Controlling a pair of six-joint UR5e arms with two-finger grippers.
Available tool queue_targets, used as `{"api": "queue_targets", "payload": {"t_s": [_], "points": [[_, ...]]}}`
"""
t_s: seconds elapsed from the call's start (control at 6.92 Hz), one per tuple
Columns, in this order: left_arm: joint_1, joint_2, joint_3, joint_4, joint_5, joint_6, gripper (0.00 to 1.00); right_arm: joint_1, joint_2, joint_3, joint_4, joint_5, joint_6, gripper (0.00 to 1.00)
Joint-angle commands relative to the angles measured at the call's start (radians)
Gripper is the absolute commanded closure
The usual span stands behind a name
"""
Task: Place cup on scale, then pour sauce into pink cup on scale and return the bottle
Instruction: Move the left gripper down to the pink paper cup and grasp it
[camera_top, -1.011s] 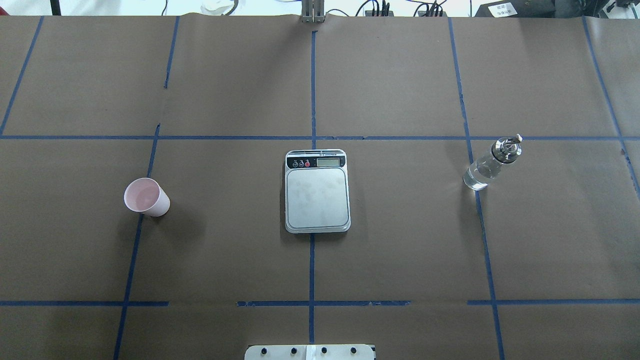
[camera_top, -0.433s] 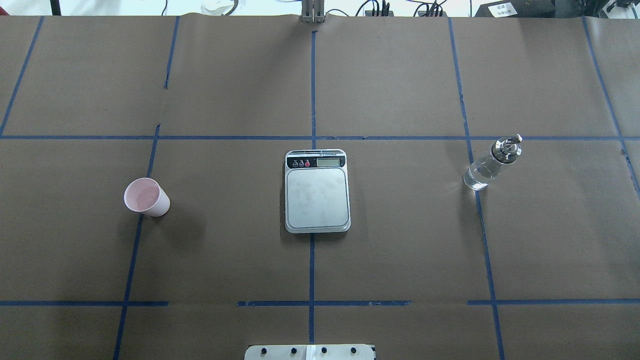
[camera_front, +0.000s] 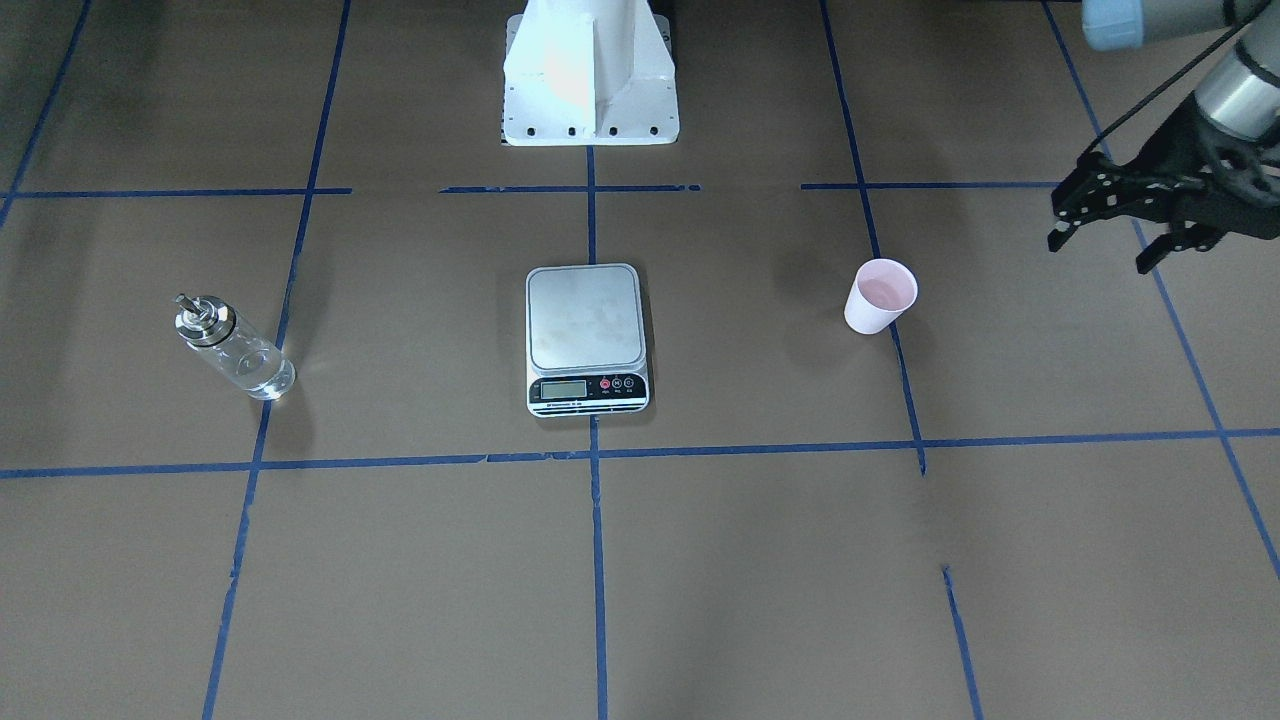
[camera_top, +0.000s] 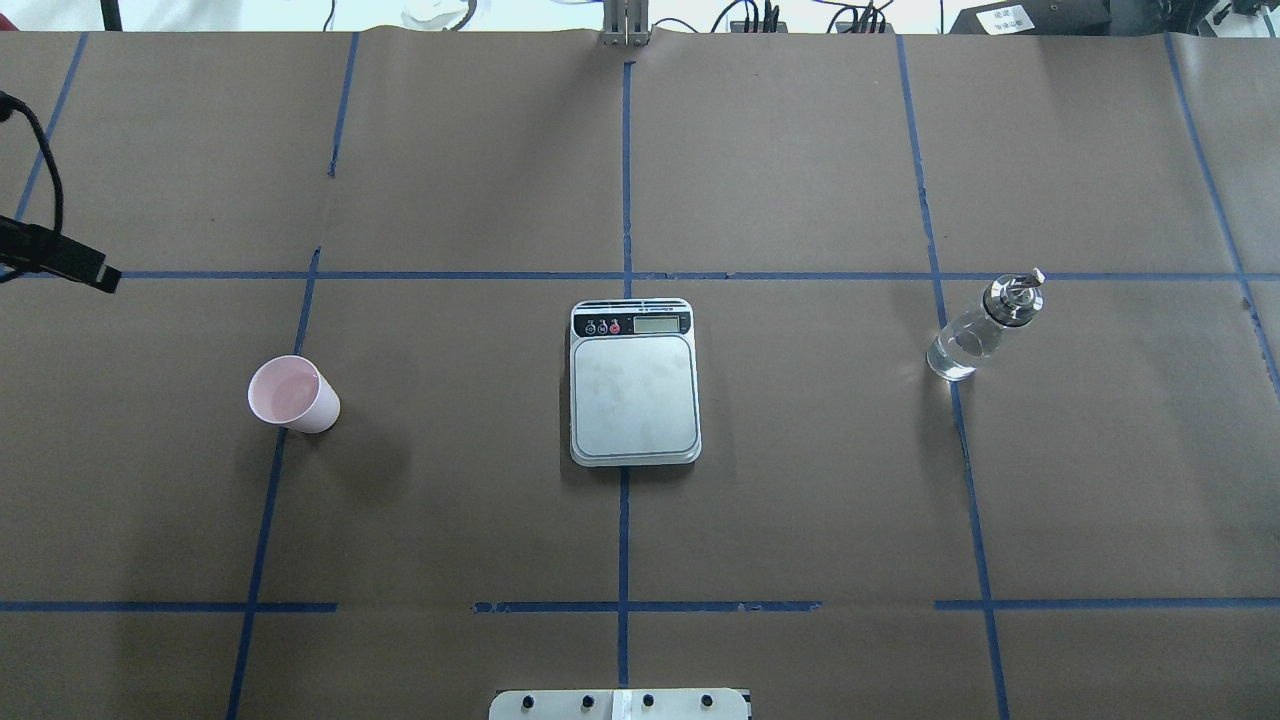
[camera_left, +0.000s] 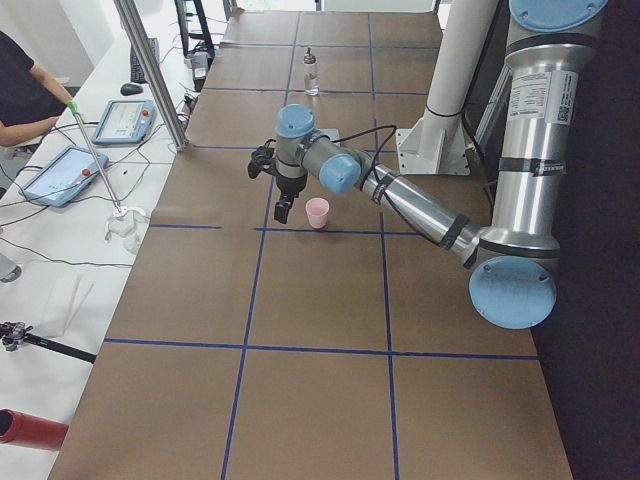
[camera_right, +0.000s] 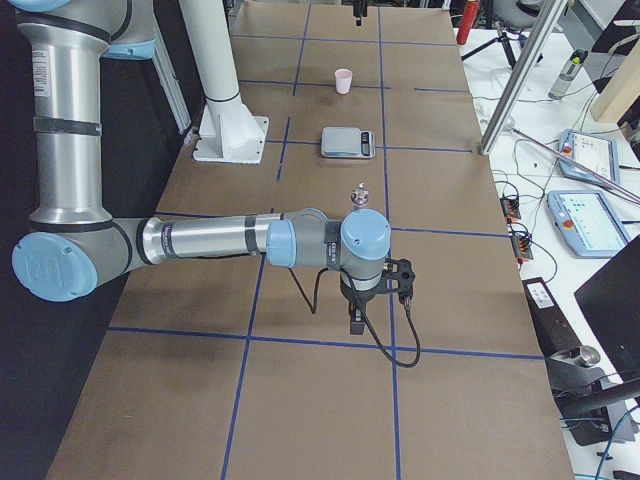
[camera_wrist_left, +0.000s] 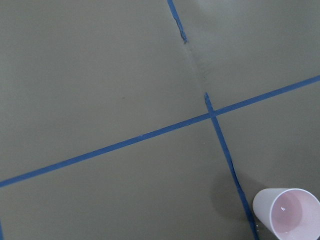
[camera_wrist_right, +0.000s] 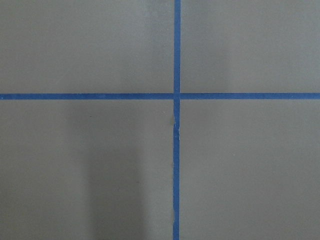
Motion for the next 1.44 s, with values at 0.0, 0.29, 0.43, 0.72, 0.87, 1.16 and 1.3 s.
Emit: {"api": "queue_targets", "payload": {"t_s": [0.0,0.29,0.43,0.72,0.87,1.16,1.3], "points": [[0.179,0.0,-0.003,-0.068,0.139,-0.358,0.0,0.0,0.034,0.029,0.002,-0.001,0.005,0.0],[0.233,-0.001,0.02,-0.112,0.156,-0.407,0.0,0.0,0.03,0.027,0.014,0.004,0.025,0.0],[0.261,-0.003,0.05,-0.117,0.19,-0.409,0.0,0.0,0.033,0.03,0.014,0.002,0.023,0.0],[0.308,-0.009,0.081,-0.123,0.196,-0.409,0.0,-0.005,0.034,0.027,0.014,0.002,0.023,0.0],[0.322,-0.026,0.104,-0.122,0.196,-0.407,0.0,-0.005,0.034,0.026,0.014,0.005,0.025,0.0],[0.334,-0.061,0.138,-0.122,0.196,-0.405,0.0,-0.005,0.036,0.026,0.014,0.005,0.025,0.0],[0.342,-0.061,0.141,-0.122,0.195,-0.404,0.02,-0.005,0.036,0.024,0.014,0.005,0.023,0.0]]}}
